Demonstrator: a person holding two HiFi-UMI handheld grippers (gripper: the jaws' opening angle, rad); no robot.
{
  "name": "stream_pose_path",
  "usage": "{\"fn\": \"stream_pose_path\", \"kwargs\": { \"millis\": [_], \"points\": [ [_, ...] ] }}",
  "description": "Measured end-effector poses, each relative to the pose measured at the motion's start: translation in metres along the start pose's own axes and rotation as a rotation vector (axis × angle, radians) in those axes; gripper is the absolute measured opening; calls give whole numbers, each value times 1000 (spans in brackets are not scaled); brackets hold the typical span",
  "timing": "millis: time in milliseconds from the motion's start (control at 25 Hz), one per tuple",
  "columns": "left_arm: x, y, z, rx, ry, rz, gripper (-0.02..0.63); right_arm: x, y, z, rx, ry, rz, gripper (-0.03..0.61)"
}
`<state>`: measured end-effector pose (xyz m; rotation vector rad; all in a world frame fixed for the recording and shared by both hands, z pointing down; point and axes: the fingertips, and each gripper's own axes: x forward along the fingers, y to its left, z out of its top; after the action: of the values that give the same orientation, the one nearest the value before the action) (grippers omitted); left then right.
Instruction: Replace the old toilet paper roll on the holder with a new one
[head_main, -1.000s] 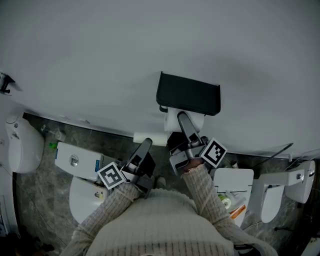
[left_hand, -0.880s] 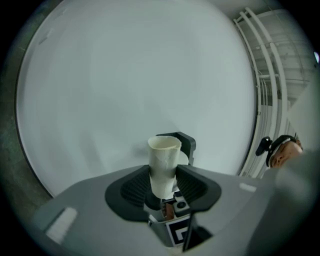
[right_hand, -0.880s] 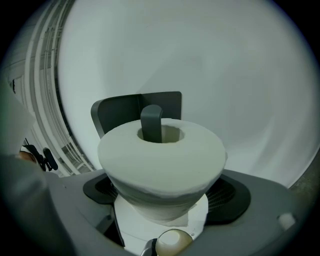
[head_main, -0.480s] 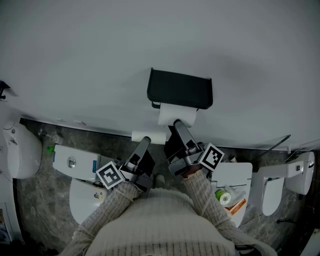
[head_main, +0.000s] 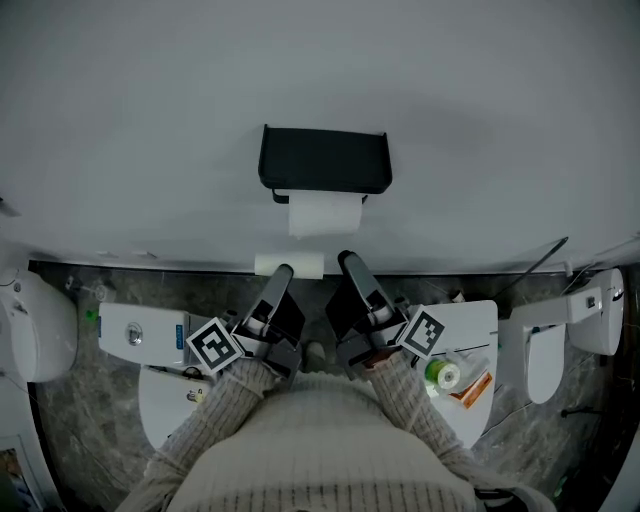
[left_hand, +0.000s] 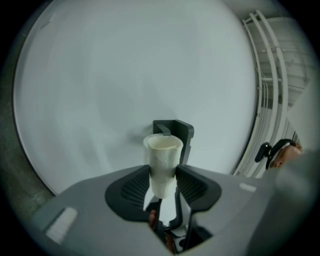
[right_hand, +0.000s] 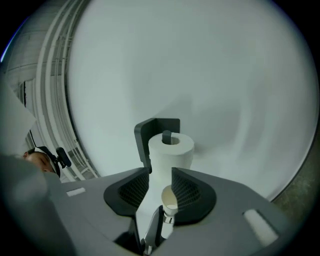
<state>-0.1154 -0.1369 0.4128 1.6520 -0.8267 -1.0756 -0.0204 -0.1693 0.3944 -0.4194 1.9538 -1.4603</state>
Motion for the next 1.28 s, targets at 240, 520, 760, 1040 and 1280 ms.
{"fn": "stream_pose_path", "kwargs": {
  "millis": [240, 520, 760, 1040, 1280],
  "points": [
    [1, -3, -8, -13, 20, -13, 161, -10, 21, -2, -70, -3, 62, 2],
    [0, -6, -8, -8, 17, -27, 161, -13, 27, -9, -95, 12, 76, 1],
    [2, -7, -8, -6, 19, -39, 161, -17, 24, -8, -106, 5, 49, 0],
    [2, -9, -8, -3, 17, -58, 161, -20, 23, -4, -160, -15, 20, 0],
    [1, -12, -8, 13, 11, -66, 161, -20, 21, -1, -169, -24, 9, 0]
  ]
}}
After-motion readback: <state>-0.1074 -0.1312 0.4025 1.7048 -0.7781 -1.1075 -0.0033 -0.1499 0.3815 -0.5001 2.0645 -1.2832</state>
